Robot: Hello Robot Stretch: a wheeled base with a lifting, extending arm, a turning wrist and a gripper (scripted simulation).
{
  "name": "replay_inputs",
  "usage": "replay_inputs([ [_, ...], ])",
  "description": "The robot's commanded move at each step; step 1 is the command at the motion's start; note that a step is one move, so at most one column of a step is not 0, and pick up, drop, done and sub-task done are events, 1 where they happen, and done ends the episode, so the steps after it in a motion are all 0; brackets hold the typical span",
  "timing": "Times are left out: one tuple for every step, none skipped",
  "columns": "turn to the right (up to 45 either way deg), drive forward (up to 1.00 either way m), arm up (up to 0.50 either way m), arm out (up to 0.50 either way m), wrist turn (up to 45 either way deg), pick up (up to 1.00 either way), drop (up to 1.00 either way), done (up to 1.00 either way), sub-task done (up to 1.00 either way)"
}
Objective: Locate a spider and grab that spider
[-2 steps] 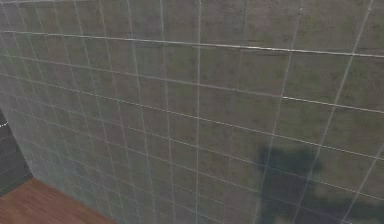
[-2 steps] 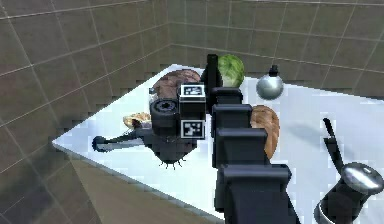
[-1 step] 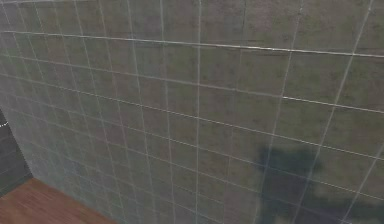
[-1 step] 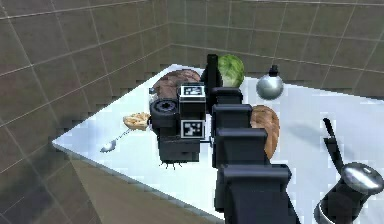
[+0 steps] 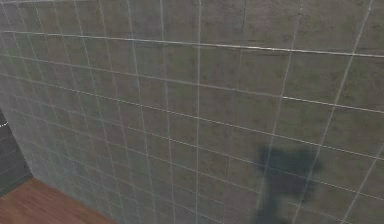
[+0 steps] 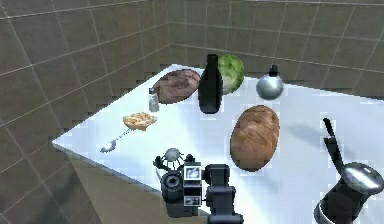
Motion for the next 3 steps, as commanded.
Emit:
replay_inputs([
  [0.0,0.00,0.00,0.00,0.0,1.00,0.00,0.00,0.00],
  [0.0,0.00,0.10,0.00,0.0,0.00,0.00,0.00,0.00],
  [0.0,0.00,0.00,0.00,0.0,0.00,0.00,1.00,0.00],
])
